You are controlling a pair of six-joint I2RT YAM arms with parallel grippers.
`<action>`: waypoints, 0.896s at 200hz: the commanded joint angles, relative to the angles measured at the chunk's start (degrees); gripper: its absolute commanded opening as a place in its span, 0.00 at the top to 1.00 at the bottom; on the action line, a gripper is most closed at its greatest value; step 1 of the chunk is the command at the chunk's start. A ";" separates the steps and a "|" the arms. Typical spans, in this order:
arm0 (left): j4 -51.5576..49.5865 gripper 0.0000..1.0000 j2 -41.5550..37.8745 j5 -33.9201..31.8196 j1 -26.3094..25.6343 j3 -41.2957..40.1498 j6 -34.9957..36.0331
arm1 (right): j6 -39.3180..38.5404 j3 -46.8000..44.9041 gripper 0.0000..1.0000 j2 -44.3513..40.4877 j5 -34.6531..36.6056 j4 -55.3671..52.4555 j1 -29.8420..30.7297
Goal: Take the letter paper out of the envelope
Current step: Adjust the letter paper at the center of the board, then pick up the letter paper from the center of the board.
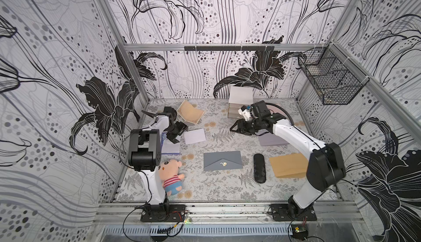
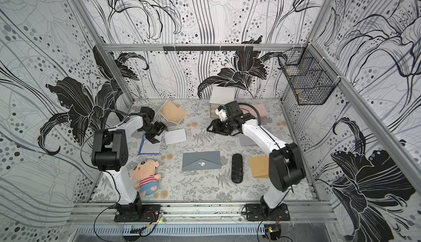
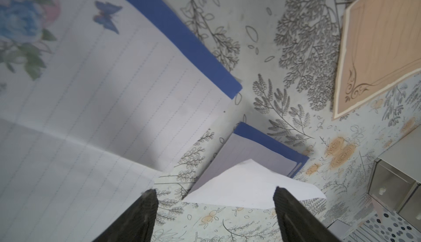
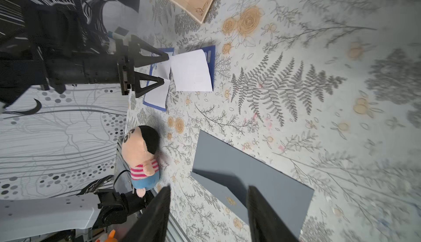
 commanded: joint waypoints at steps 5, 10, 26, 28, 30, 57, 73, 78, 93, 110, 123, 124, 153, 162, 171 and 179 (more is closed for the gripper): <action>4.93 0.22 -3.75 0.81 0.25 -2.23 -6.28 | -7.33 9.58 0.46 11.70 -2.09 3.97 6.74; 4.99 0.23 -3.74 1.12 0.29 -2.33 -6.75 | -7.77 11.34 0.46 13.78 -2.06 5.04 7.46; 4.88 0.26 -3.91 1.69 0.25 -2.53 -7.57 | -8.41 15.89 0.47 19.85 -1.72 8.82 8.15; 4.97 0.26 -3.98 1.79 0.25 -2.69 -7.70 | -8.50 16.45 0.47 20.58 -1.60 9.25 8.20; 5.06 0.26 -4.06 1.90 0.18 -2.79 -7.86 | -8.65 16.90 0.47 21.10 -1.49 9.64 8.17; 6.20 0.26 -6.11 2.62 -0.01 -5.11 -9.27 | -10.37 24.02 0.47 28.34 -1.51 12.17 8.04; 7.02 0.26 -7.26 3.02 -0.01 -6.67 -9.86 | -9.53 26.36 0.48 31.29 -1.26 13.58 8.08; 7.17 0.26 -7.38 3.31 -0.09 -6.95 -9.91 | -9.12 26.73 0.48 32.14 -1.09 14.03 8.12; 7.15 0.27 -7.68 3.69 -0.29 -7.49 -9.82 | -8.91 28.14 0.49 34.40 -0.81 14.32 8.19; 6.95 0.27 -8.25 3.51 -0.54 -7.97 -9.56 | -8.70 29.99 0.49 36.77 -0.79 14.38 8.16; 6.49 0.27 -8.56 3.52 -0.54 -8.21 -9.26 | -7.90 31.63 0.50 38.40 -1.51 15.02 8.21; 6.47 0.27 -8.56 3.52 -0.54 -8.21 -9.23 | -7.84 31.81 0.50 38.62 -1.60 15.08 8.26; 5.14 0.27 -8.62 3.39 -0.52 -7.93 -7.83 | -6.91 36.35 0.53 42.04 -2.49 14.68 8.88; 4.67 0.27 -8.53 3.35 -0.54 -7.64 -7.47 | -6.23 37.67 0.54 43.19 -2.96 14.42 9.03; 4.34 0.27 -8.42 3.21 -0.52 -7.43 -7.15 | -6.00 39.84 0.56 44.57 -3.19 13.01 9.26; 4.12 0.28 -8.39 3.24 -0.52 -7.28 -6.97 | -6.31 42.23 0.57 45.86 -2.99 10.66 9.49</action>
